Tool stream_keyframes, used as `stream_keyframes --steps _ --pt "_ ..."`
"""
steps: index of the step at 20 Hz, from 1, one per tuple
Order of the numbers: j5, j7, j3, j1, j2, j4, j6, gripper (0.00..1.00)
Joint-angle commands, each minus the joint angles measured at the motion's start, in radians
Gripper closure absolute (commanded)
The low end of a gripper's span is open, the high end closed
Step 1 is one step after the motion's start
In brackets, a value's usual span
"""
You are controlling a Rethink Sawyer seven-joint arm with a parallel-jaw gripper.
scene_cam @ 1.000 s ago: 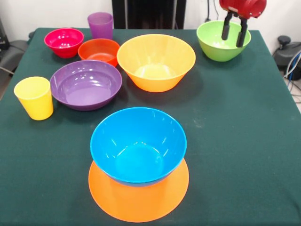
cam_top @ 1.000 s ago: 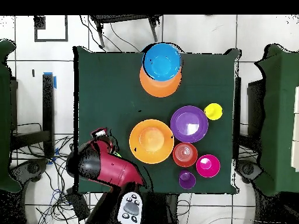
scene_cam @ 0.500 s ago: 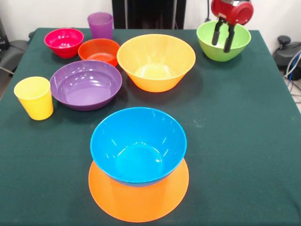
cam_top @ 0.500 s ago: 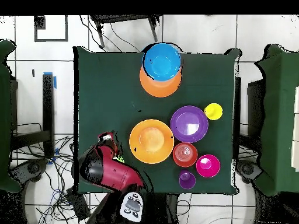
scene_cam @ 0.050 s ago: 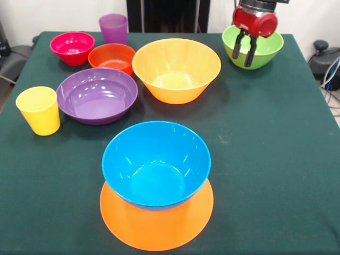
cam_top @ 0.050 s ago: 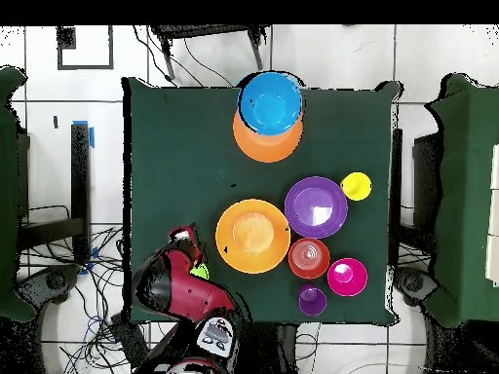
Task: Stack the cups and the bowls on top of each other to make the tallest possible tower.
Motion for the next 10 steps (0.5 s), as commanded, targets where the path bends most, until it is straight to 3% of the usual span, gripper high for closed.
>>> stream_keyframes --steps 1,10 --pt "0.078 0.268 0.094 0.061 0.063 0.050 -0.003 0.00" --pt "0.073 0.254 0.061 0.074 0.025 0.057 0.043 0.00"
